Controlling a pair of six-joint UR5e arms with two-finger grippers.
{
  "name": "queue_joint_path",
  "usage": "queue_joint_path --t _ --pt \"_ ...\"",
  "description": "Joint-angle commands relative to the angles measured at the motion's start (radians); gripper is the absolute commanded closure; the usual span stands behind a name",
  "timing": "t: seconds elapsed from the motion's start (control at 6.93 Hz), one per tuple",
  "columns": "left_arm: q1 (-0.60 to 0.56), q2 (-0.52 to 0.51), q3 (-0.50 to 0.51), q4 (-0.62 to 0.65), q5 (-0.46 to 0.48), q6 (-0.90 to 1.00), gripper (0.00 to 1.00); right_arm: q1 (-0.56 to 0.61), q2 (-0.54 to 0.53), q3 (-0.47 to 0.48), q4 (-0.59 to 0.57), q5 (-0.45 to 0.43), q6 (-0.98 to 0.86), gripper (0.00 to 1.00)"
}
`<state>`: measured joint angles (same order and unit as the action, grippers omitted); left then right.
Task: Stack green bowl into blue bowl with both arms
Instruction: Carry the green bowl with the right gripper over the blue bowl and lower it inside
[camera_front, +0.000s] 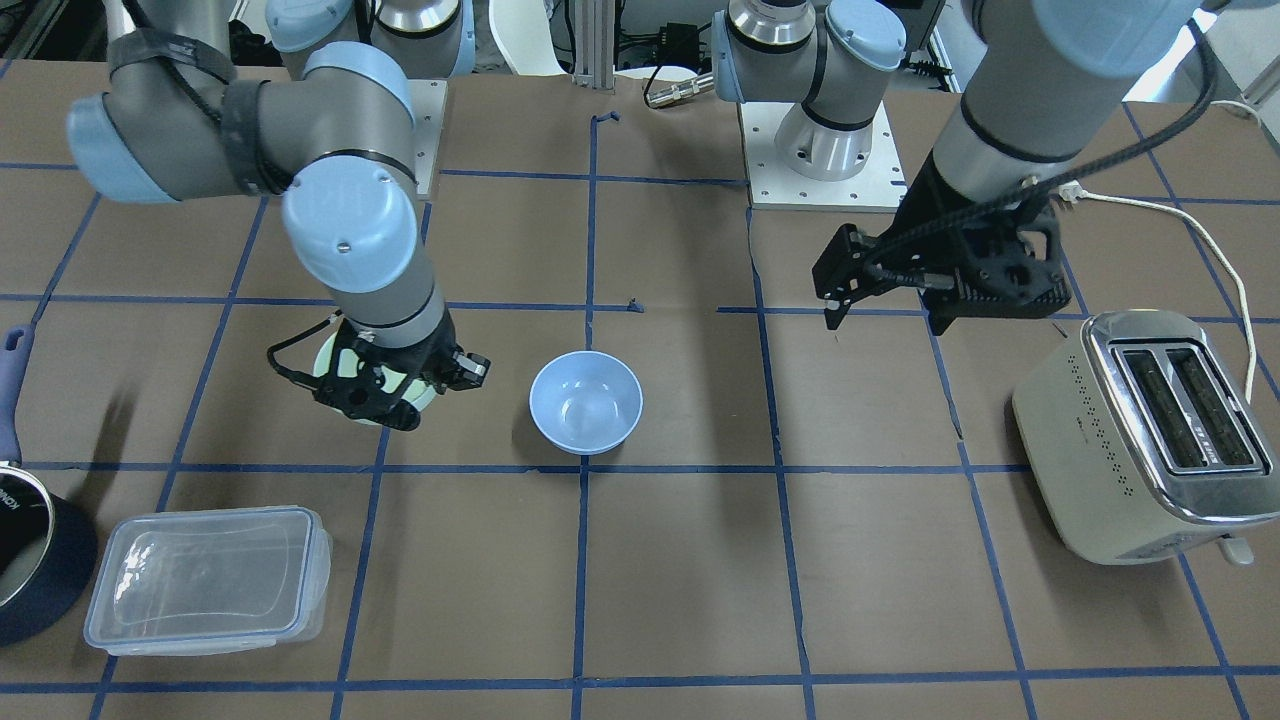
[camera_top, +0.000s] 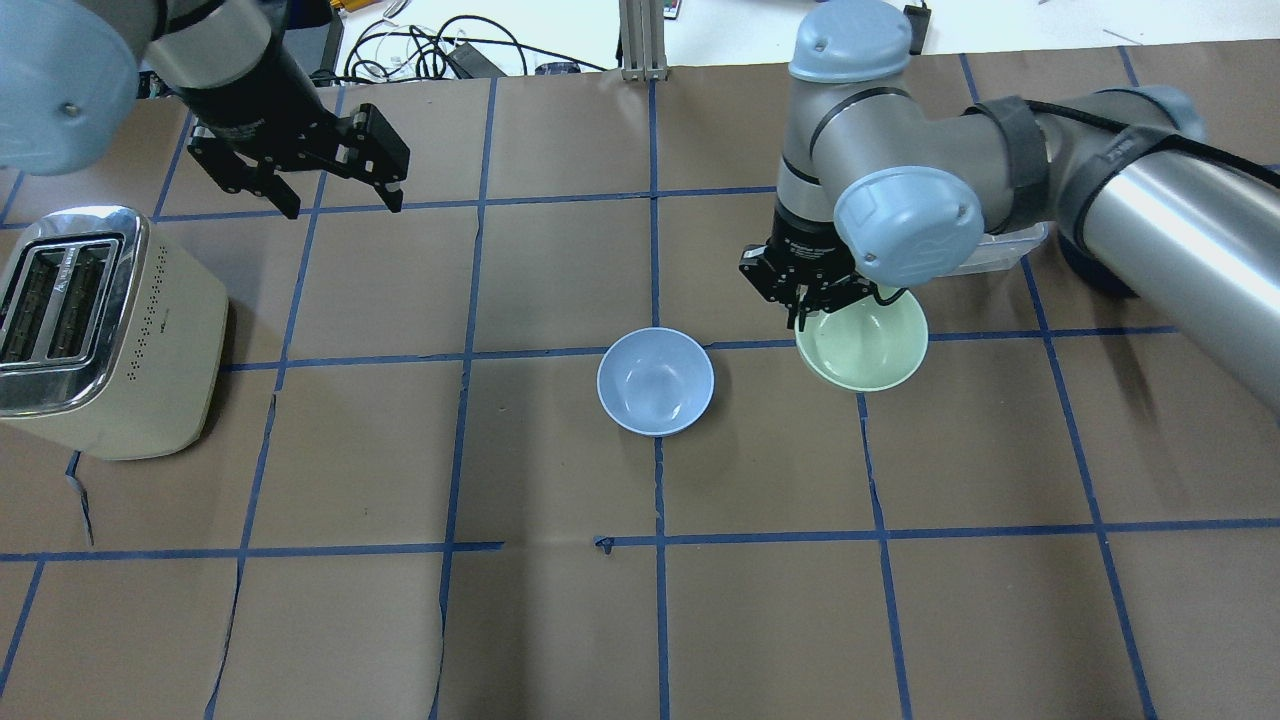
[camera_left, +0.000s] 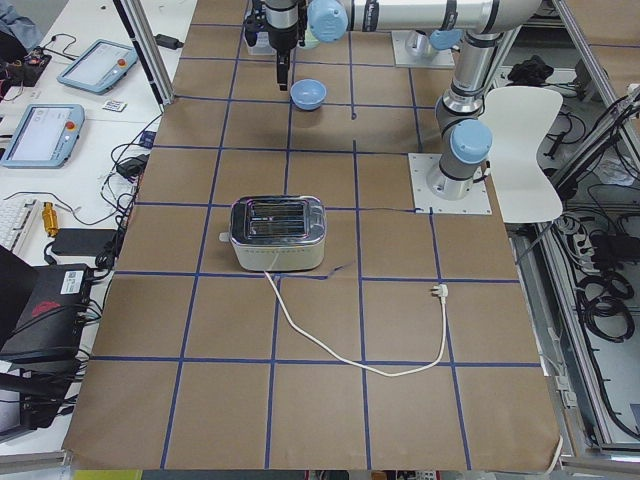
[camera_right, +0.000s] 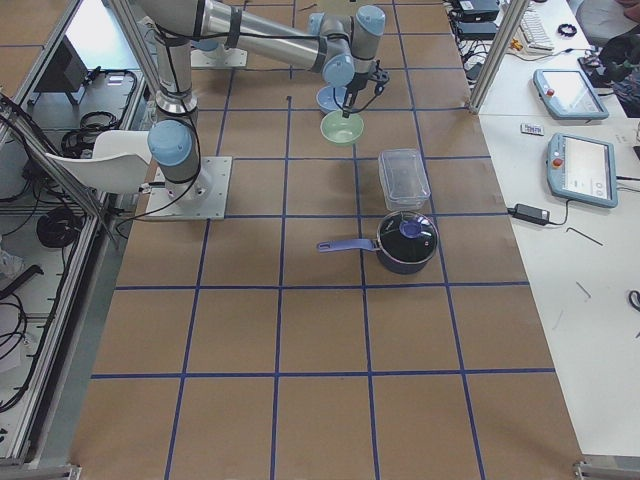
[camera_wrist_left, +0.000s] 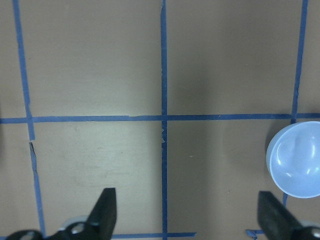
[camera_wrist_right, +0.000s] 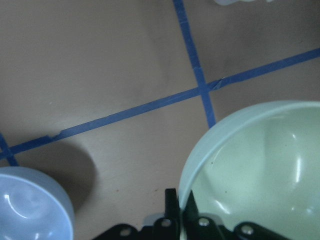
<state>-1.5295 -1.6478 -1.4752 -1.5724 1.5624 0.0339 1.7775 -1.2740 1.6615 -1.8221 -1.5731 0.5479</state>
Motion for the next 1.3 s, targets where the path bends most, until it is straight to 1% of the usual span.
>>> queue_joint_path --t 0.0,0.14,0.29,0.43,0.58,0.72,0.87,1.01,1.15 --pt "0.002 0.049 0.004 -0.020 0.002 -0.011 0.00 0.150 0.111 -0.127 0.007 0.016 0.186 1.00" --pt "-0.004 0.037 0.003 -0.020 -0.001 -0.037 0.00 0.187 0.155 -0.194 0.042 0.048 0.258 1.00" --pt "-0.021 0.030 0.001 -0.006 0.001 -0.081 0.00 0.207 0.189 -0.236 0.067 0.074 0.309 1.00" --pt "-0.034 0.022 -0.005 0.033 0.001 -0.080 0.00 0.233 0.211 -0.238 0.063 0.084 0.348 1.00" --pt "-0.034 0.034 -0.034 0.044 0.001 -0.075 0.00 0.238 0.216 -0.238 0.061 0.084 0.357 1.00" --pt "-0.032 0.049 -0.072 0.084 0.001 -0.068 0.00 0.238 0.216 -0.238 0.064 0.085 0.360 1.00" --pt "-0.034 0.055 -0.088 0.101 0.002 -0.069 0.00 0.243 0.223 -0.238 0.064 0.105 0.365 1.00" --pt "-0.034 0.056 -0.088 0.103 0.002 -0.069 0.00 0.246 0.229 -0.238 0.055 0.122 0.371 1.00" --pt "-0.034 0.049 -0.083 0.103 0.001 -0.080 0.00 0.244 0.232 -0.241 0.053 0.120 0.372 1.00"
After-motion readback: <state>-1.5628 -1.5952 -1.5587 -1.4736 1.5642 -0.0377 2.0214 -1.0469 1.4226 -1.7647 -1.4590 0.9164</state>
